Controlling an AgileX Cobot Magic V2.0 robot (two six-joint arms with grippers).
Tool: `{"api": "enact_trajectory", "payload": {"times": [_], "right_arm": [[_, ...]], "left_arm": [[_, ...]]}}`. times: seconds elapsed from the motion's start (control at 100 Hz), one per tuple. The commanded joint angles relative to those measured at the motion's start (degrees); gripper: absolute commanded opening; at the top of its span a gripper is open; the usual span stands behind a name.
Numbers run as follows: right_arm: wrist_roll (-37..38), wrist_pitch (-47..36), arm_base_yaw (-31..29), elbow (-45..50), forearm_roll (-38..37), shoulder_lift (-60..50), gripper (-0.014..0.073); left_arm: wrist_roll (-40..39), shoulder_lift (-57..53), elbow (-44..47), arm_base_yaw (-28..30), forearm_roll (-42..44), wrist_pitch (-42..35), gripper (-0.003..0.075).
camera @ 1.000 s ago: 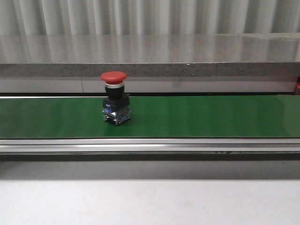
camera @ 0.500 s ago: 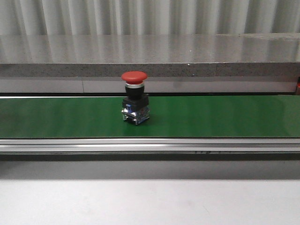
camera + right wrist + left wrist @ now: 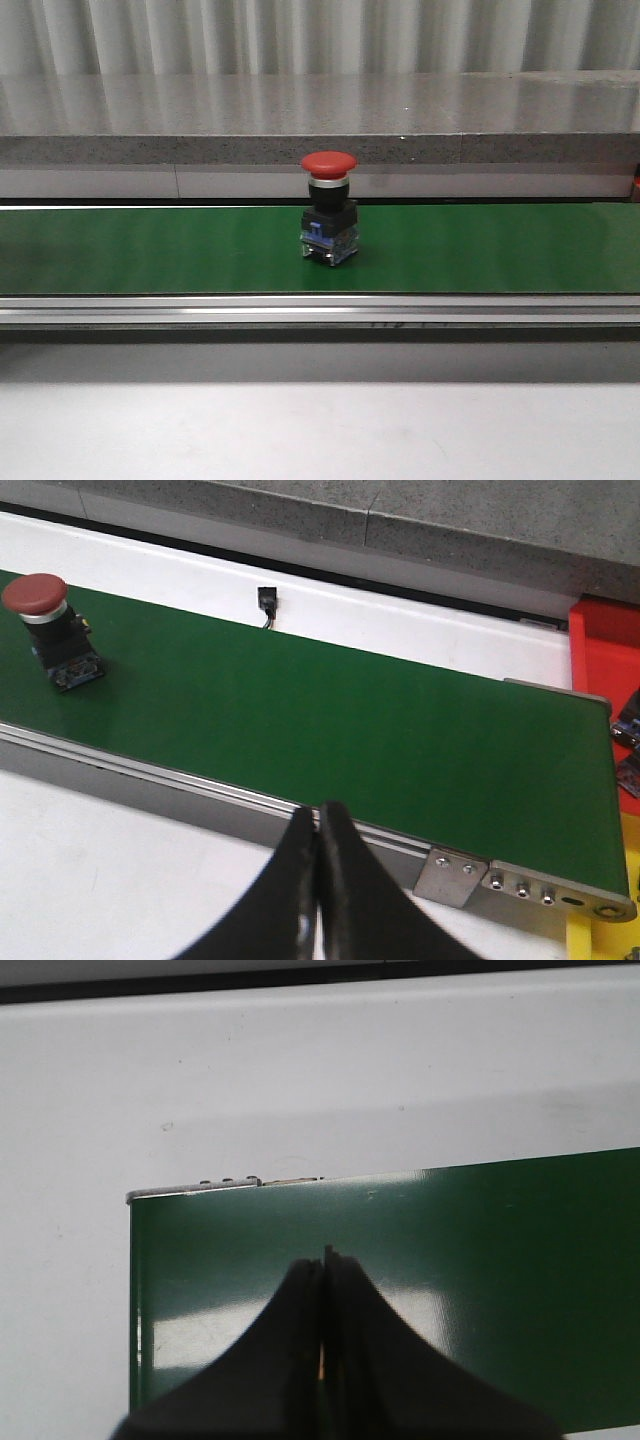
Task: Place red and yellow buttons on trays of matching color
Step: 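Grasp a yellow push button from the pile with the left gripper, then set the yellow button on the belt and release with the left gripper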
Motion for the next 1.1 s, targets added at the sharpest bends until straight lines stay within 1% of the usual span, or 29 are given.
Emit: {"api": "enact_trajectory", "payload": {"times": [0.0, 0.21, 0.37, 0.5, 0.7, 0.79, 0.88, 1.09], "right_arm": [[-0.56, -4.00, 0.12, -1.49, -0.21, 0.32, -0.0067], [-0.56, -4.00, 0.12, -1.49, -0.21, 0.32, -0.0067], [-0.56, -4.00, 0.12, -1.49, -0.21, 0.32, -0.0067], [-0.56, -4.00, 0.12, -1.49, -0.21, 0.32, -0.0067], [-0.50, -4.33, 0.12, -1.49, -0.15, 0.38, -0.0067], [-0.50, -3.60, 0.12, -2.06, -0.15, 1.01, -0.0067], [-0.50, -0.97, 0.12, -3.80, -0.15, 2.92, -0.0067], [-0.37, 1.85, 0.94, -10.16, 0.11, 12.06, -0.0065]], "left_arm": [[0.11, -4.85, 1.88, -2.15, 1.14, -6.91, -0.0020], [0.11, -12.64, 9.89, -4.80, 0.53, -10.91, -0.0020], [0.11, -19.95, 15.79, -5.38, -0.74, -13.39, -0.0020], [0.11, -26.48, 20.56, -5.38, -2.56, -13.49, -0.0020], [0.11, -35.62, 27.26, -5.38, -2.54, -11.42, -0.0020], [0.11, -39.02, 29.33, -5.38, -2.92, -10.31, -0.0020], [0.11, -41.56, 30.63, -5.38, -3.00, -9.90, -0.0020], [0.11, -43.78, 31.03, -5.38, -2.56, -9.90, -0.0020]]}}
